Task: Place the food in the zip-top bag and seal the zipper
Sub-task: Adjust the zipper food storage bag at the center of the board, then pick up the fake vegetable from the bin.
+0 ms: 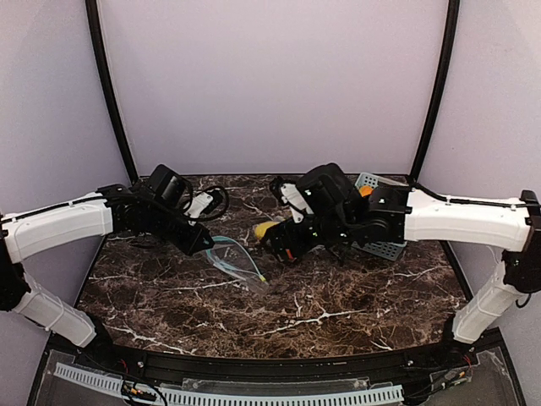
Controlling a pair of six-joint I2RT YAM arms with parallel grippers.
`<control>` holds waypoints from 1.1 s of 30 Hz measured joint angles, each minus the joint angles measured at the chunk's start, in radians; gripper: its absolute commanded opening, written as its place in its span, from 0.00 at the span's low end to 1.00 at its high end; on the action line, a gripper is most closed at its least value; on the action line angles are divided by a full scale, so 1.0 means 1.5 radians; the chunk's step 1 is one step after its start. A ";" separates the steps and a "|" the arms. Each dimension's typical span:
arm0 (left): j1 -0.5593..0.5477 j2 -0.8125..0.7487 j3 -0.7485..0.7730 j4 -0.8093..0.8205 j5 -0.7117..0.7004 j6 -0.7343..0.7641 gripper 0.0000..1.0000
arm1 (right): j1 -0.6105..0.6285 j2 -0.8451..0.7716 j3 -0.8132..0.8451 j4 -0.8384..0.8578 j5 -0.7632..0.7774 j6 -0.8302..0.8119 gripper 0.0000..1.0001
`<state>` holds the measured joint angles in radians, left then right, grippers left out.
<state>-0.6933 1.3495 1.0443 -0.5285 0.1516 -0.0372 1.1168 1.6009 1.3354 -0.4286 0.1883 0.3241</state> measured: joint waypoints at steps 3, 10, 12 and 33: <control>0.026 0.000 0.007 0.005 -0.007 0.000 0.01 | -0.039 -0.080 -0.040 -0.010 0.009 0.042 0.90; 0.041 -0.014 -0.007 0.038 -0.038 0.003 0.01 | -0.218 -0.138 -0.097 -0.092 0.048 0.136 0.90; 0.041 -0.028 -0.015 0.041 -0.049 0.006 0.01 | -0.283 -0.141 -0.109 -0.120 0.053 0.156 0.89; 0.041 -0.092 -0.052 0.082 -0.025 -0.044 0.01 | -0.631 -0.026 -0.112 -0.111 0.024 0.180 0.68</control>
<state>-0.6312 1.2118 0.9657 -0.4053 0.1135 -0.1036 0.1703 1.5623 1.1667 -0.5957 0.2249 0.5941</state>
